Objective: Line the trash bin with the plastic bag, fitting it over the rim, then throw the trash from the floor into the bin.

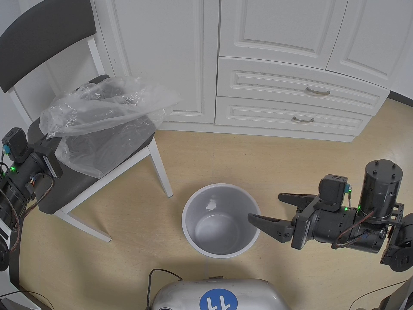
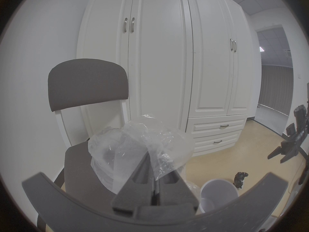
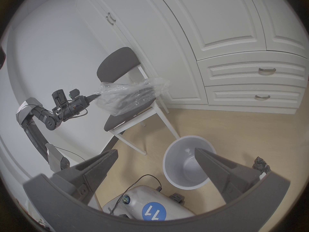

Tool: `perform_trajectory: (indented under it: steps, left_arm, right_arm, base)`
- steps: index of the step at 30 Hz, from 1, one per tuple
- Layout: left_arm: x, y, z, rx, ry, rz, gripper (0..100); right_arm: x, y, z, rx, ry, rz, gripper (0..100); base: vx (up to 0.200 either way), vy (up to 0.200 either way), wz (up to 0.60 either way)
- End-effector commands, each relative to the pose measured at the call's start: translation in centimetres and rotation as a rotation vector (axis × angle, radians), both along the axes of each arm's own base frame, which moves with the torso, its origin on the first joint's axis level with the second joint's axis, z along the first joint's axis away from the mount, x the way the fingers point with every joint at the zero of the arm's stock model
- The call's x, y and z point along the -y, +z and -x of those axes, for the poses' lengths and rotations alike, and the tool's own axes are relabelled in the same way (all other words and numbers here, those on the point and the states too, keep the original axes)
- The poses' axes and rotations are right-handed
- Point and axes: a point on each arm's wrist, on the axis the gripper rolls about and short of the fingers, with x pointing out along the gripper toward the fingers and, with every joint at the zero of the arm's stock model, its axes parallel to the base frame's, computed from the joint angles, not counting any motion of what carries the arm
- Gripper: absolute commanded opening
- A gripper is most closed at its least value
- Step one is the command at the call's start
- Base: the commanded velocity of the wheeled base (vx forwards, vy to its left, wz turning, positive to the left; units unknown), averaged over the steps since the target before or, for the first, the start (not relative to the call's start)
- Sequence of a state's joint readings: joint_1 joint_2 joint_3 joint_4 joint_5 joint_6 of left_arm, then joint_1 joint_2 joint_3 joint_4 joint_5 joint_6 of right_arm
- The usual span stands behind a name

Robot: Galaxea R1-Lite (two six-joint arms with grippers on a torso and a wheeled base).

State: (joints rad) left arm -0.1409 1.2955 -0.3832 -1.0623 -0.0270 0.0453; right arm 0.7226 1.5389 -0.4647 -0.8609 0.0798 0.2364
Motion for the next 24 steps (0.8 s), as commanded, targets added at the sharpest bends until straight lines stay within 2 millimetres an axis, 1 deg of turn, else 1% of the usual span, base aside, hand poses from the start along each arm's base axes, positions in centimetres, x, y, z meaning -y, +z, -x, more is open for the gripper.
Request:
perform_trajectory:
  steps: [1,5,6,11,13,17,19,21,24]
  left_arm:
    - [0.1,0.2,0.1,0.008,-0.010,0.003,0]
    - [0.1,0.2,0.3,0.012,-0.020,0.005,0]
    - [0.1,0.3,0.4,0.015,-0.028,0.006,0]
    - [0.3,0.6,0.8,0.024,-0.105,0.052,0]
    - [0.5,1.1,1.5,0.041,-0.170,0.081,0]
    - [1.3,1.8,2.9,0.074,-0.258,0.106,0]
    - [1.6,1.8,3.3,0.076,-0.279,0.107,0]
    - [2.3,2.0,4.4,0.074,-0.351,0.109,0]
    - [2.8,2.0,5.0,0.065,-0.387,0.112,0]
  right_arm:
    - [-1.1,-1.5,-0.2,-0.028,0.029,0.023,100]
    - [-2.2,-2.5,-0.3,-0.059,0.056,0.041,100]
    - [-2.8,-3.1,-0.5,-0.077,0.058,0.050,100]
    - [-4.0,-4.4,-1.4,-0.064,0.037,0.002,100]
    - [-4.6,-5.1,-2.0,-0.032,0.011,-0.036,100]
    - [-5.6,-6.0,-2.0,0.012,-0.003,-0.082,100]
    - [-5.7,-6.2,-1.9,0.021,-0.004,-0.090,100]
    - [-5.9,-6.5,-1.8,0.031,0.002,-0.102,100]
    - [-5.9,-6.5,-1.8,0.032,0.002,-0.103,100]
  base:
    - [0.000,0.000,0.00]
    - [0.000,0.000,0.00]
    - [0.000,0.000,0.00]
    - [0.000,0.000,0.00]
    - [0.000,0.000,0.00]
    - [0.000,0.000,0.00]
    - [0.000,0.000,0.00]
    - [0.000,0.000,0.00]
    - [0.000,0.000,0.00]
